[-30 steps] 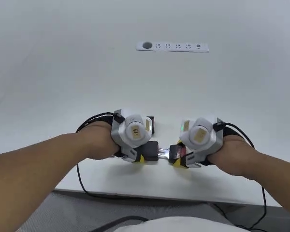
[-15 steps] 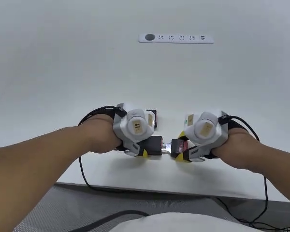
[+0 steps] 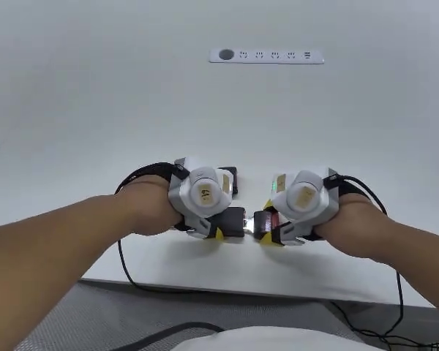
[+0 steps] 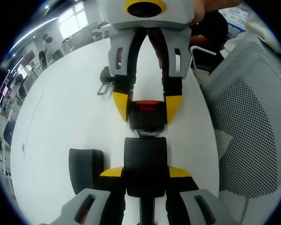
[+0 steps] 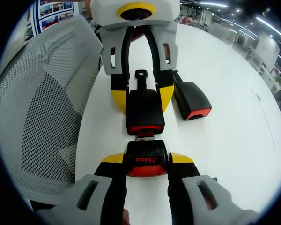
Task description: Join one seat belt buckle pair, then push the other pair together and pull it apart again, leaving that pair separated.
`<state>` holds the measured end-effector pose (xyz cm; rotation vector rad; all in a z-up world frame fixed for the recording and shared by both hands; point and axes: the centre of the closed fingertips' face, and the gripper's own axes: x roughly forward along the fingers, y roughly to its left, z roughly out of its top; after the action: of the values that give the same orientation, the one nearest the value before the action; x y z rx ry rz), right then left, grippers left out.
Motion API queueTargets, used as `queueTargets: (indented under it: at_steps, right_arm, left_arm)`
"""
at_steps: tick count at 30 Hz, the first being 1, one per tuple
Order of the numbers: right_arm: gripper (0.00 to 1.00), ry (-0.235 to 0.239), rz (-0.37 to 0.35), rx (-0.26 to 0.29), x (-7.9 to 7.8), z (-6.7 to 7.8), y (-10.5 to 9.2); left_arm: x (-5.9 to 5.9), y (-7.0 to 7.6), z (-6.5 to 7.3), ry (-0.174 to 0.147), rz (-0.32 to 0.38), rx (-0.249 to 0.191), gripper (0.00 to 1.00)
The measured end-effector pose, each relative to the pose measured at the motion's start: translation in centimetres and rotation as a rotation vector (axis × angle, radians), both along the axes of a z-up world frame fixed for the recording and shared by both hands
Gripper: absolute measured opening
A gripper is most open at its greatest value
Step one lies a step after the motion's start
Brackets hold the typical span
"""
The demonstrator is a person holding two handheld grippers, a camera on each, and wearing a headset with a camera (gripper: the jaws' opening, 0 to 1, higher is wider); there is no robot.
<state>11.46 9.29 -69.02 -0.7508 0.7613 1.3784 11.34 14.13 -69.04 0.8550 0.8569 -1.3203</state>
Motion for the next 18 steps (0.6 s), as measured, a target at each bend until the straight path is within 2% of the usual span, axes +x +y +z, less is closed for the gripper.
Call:
queueTargets:
  at_steps: [2, 3, 4, 5, 10, 13, 14, 18]
  right_arm:
    - [0.32, -0.004, 0.005, 0.001, -0.05, 0.09, 0.67]
    - [0.32, -0.016, -0.043, -0.002, 0.39, 0.08, 0.50]
    - [0.32, -0.005, -0.006, -0.009, 0.11, 0.16, 0.26]
    - [0.32, -0.004, 0.001, -0.010, 0.03, 0.05, 0.28]
    - [0.32, -0.002, -0.005, -0.015, 0.09, -0.21, 0.32]
    - [0.32, -0.010, 0.001, -0.024, 0.03, -0.22, 0.19]
    - [0.32, -0.029, 0.029, -0.031, 0.04, -0.21, 0.02]
    - [0.32, -0.028, 0.022, -0.037, 0.11, -0.36, -0.03]
  left_arm:
    - [-0.09, -0.06, 0.05, 0.003, -0.004, 0.008, 0.32]
    - [-0.16, 0.03, 0.05, 0.007, 0.003, 0.021, 0.32]
    - [-0.17, 0.00, 0.05, 0.006, 0.003, 0.019, 0.32]
    - [-0.15, 0.00, -0.02, 0.004, 0.001, 0.018, 0.32]
    - [0.09, 0.23, -0.26, 0.000, 0.011, 0.005, 0.32]
    - [0.28, 0.43, -0.42, -0.001, 0.025, -0.016, 0.32]
    - [0.21, 0.43, -0.40, 0.000, 0.025, -0.017, 0.32]
    - [0.21, 0.33, -0.35, -0.008, 0.033, 0.004, 0.32]
